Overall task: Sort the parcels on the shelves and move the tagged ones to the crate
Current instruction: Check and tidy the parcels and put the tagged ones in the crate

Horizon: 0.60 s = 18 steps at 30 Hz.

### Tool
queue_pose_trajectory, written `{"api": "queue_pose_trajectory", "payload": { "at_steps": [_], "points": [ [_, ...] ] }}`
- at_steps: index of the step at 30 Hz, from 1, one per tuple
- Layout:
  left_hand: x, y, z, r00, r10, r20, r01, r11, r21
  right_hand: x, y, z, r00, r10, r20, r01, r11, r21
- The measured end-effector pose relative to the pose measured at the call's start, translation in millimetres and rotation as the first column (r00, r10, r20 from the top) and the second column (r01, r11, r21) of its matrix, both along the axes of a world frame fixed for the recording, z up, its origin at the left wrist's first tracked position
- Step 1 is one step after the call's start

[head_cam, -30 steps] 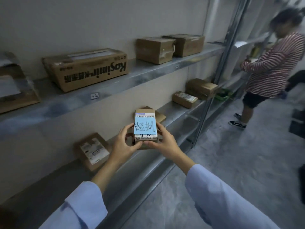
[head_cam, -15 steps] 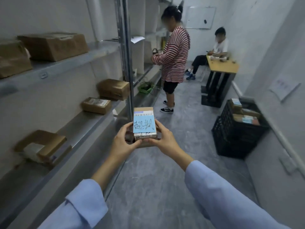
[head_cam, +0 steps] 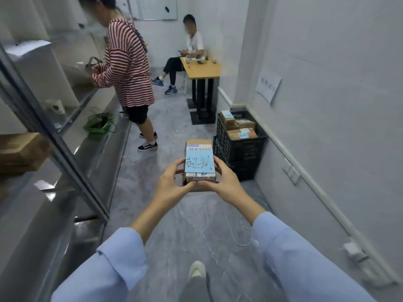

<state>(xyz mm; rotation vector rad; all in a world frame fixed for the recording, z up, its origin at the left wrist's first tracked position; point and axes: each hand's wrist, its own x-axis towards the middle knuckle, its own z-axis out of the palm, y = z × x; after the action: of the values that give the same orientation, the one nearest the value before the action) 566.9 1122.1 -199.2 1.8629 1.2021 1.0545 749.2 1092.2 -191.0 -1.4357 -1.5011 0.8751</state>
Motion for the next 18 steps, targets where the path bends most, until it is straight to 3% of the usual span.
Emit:
{"api": "queue_pose_trajectory", "payload": {
  "at_steps": [5,18],
  "points": [
    [72,97,-12,0.994,-0.113,0.013,0.113,0.993,-0.031,68,75,-7,0.995,-0.099,0.007,0.099,0.995,-0.030],
    [181,336,-22,0.979,-0.201,0.015,0.202,0.974,-0.103,172,299,-16,0.981,-0.187,-0.047,0.179,0.974,-0.140]
  ]
}}
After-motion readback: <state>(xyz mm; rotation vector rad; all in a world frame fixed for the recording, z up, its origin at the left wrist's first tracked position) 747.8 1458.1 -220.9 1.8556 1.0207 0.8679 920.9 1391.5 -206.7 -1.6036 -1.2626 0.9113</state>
